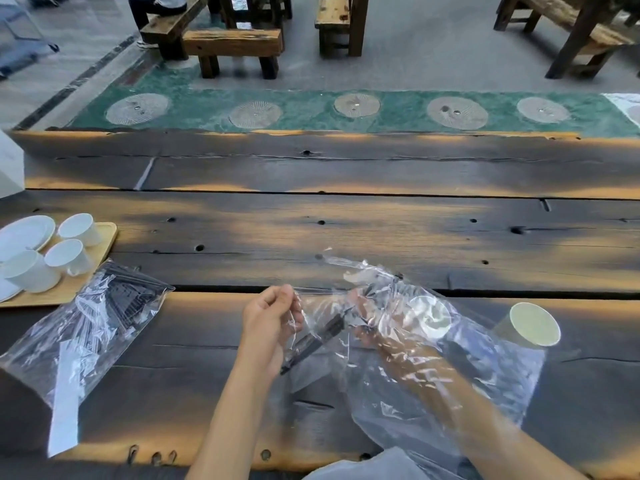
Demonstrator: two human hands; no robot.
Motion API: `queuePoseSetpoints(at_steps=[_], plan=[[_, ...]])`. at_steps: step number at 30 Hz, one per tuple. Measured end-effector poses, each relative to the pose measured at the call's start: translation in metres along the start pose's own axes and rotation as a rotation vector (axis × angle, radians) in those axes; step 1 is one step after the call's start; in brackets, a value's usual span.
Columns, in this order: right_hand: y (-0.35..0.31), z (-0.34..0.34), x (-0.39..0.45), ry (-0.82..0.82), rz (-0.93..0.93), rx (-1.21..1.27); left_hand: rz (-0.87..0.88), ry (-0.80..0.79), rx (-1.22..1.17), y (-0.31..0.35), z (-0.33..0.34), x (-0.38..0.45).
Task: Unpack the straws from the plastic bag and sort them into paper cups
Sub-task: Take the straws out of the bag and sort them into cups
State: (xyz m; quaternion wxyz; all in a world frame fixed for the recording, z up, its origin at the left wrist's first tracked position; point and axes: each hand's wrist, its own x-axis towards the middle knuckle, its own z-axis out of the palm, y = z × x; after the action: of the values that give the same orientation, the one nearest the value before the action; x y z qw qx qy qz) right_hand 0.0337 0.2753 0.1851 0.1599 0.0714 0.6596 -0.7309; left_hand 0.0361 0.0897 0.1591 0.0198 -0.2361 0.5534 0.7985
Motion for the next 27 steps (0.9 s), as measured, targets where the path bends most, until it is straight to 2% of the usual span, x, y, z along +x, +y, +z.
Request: queuePoseSetpoints(at_steps=[5, 10, 14, 19, 22, 27], plan=[[0.005, -0.013, 0.014, 0.018, 0.018, -0.045, -0.059, 0.214, -0.117, -0.013, -0.014, 0.013], [-0.004, -0.032, 0.017, 0.224, -0.015, 0.240, -0.110, 0.398, -0.128, -0.031, -0.056, 0.029], [-0.006, -0.039, 0.035, 0.318, -0.001, 0.385, -0.192, 0.526, -0.283, -0.053, -0.074, 0.044], [-0.004, -0.044, 0.054, 0.440, -0.012, 0.486, -0.355, 0.605, -0.564, -0.084, -0.101, 0.054], [0.005, -0.043, 0.064, 0.557, -0.052, 0.603, -0.371, 0.667, -0.690, -0.094, -0.106, 0.056], [0.026, -0.043, 0.075, 0.577, -0.023, 0.635, -0.375, 0.727, -0.774, -0.104, -0.115, 0.058]])
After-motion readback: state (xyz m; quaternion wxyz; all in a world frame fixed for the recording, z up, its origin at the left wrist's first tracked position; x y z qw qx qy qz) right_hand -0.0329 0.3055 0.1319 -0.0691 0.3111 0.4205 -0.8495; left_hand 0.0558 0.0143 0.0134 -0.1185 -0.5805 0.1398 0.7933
